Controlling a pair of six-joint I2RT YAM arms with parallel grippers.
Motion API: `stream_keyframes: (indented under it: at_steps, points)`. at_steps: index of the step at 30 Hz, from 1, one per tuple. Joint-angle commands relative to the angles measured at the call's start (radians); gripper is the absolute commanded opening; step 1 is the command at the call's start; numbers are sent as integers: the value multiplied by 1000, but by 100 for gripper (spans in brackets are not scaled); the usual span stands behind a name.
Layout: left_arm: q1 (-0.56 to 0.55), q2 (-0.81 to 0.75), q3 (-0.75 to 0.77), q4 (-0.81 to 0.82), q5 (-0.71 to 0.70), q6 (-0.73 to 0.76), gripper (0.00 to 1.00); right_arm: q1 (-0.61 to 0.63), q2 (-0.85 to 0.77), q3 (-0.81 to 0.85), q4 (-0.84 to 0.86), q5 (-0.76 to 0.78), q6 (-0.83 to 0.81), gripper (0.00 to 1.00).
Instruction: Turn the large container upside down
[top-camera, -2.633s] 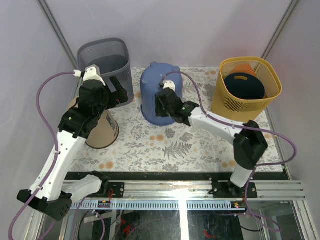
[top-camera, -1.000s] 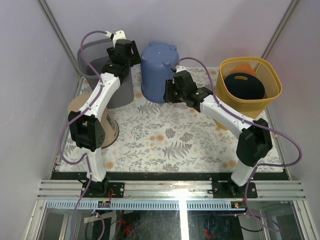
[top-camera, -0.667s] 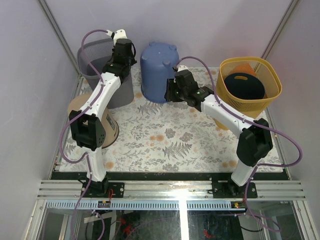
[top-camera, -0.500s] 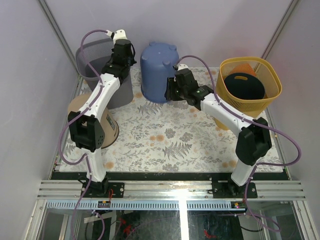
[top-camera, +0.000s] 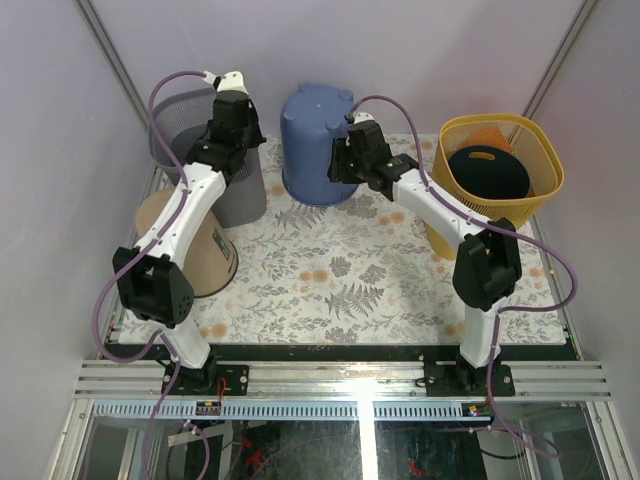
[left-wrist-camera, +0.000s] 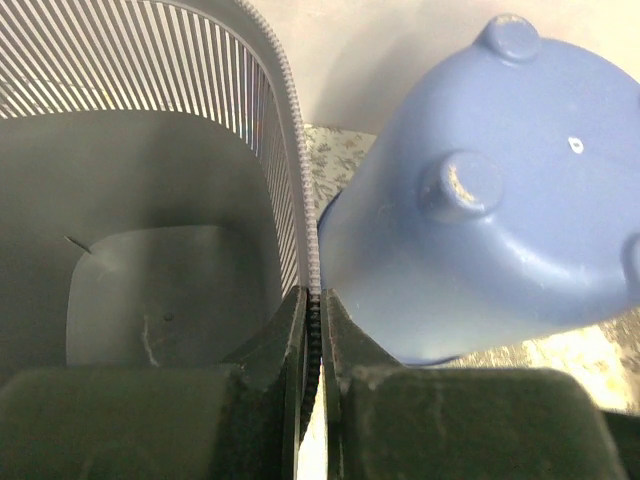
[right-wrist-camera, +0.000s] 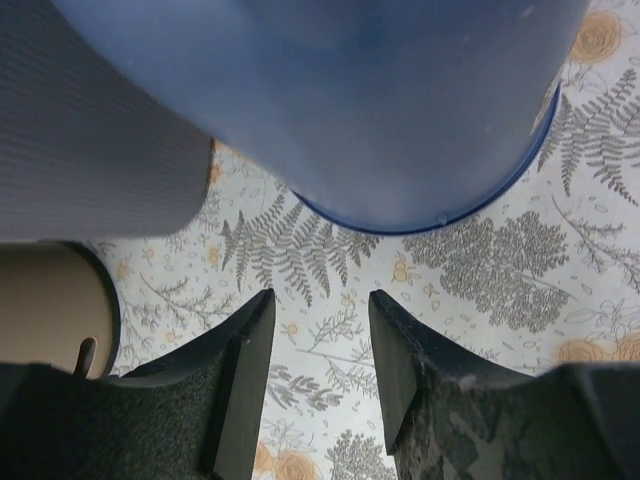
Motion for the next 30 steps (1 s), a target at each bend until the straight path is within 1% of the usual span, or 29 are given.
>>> stream_keyframes:
  at_steps: [1, 6, 10, 13, 18, 22, 30]
  points:
    - [6, -105, -22, -33, 120, 6, 0, -25, 46, 98, 17, -42, -8, 50]
    - [-6, -203, -85, -38, 243, 6, 0, -38, 118, 159, 18, -40, 0, 49]
    - [-54, -244, -104, -55, 284, 44, 0, -40, 167, 213, 6, -33, 4, 49]
    - [-101, -257, -99, -76, 285, 66, 0, -42, 157, 198, 5, -35, 24, 49]
    - [-165, -268, -89, -119, 313, 79, 0, -44, 54, 89, 27, -1, 47, 49]
    - [-211, -298, -115, -134, 335, 83, 0, -44, -67, -18, 46, 17, 50, 49]
    - [-354, -327, -122, -185, 296, 68, 0, -46, -243, -196, 32, 92, 66, 49]
